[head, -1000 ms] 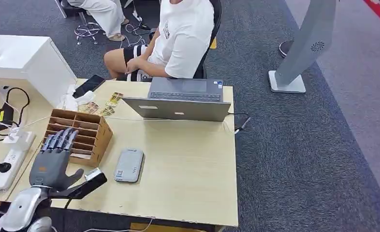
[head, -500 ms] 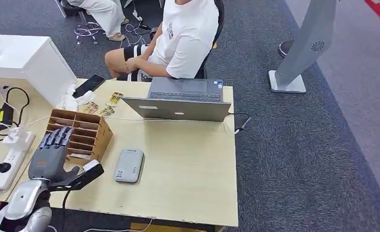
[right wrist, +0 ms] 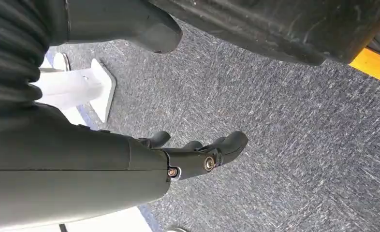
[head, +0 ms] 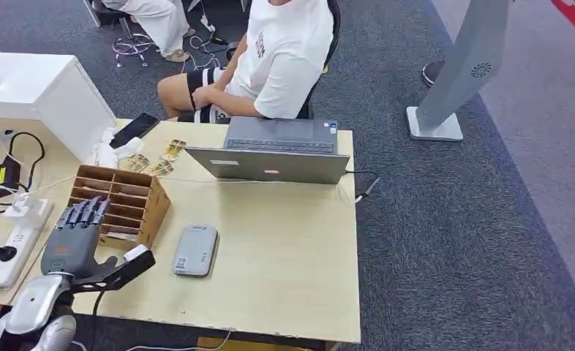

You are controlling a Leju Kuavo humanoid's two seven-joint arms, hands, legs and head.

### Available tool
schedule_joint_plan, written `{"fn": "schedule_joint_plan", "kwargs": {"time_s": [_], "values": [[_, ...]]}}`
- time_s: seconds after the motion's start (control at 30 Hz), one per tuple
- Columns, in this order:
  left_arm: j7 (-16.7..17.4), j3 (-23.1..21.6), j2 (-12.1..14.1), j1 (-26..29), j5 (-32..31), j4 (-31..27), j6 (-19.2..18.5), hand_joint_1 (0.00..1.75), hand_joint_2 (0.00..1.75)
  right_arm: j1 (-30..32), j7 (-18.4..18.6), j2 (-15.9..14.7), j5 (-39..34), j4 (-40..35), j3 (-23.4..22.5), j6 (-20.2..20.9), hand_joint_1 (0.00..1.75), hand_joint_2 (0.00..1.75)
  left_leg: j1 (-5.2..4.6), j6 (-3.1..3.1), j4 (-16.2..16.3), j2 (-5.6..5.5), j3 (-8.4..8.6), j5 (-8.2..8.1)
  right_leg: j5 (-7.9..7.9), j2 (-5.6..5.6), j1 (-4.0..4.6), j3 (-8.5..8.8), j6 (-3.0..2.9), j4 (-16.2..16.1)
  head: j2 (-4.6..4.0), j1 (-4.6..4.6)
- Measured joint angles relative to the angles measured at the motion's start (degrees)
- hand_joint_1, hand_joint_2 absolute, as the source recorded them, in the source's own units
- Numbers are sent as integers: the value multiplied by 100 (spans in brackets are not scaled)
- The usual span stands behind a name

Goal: Pass the card to the sensor for recognition and then transmit it.

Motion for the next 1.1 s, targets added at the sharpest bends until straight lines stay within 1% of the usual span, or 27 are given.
{"fn": "schedule_joint_plan", "kwargs": {"time_s": [0.47, 0.8, 1.1], "values": [[55, 160, 35, -12, 15, 63, -24, 0, 175, -1, -17, 0, 24, 0, 0, 2, 0, 175, 0, 0, 0, 0, 0, 0, 0, 0, 0, -1, 0, 0, 0, 0], [68, 164, 33, -564, 22, 579, -146, 0, 175, -14, -68, -2, 107, 0, 0, 7, 0, 175, 0, -4, 0, -5, 1, 3, 1, -4, 0, 1, 0, 1, 0, 0], [68, 162, 29, -706, 42, 765, -155, 0, 175, -33, -70, -2, 111, 2, 0, 7, 0, 175, 0, -4, 0, -3, 1, 3, 1, -2, 0, -4, 0, 0, 0, 0]]}}
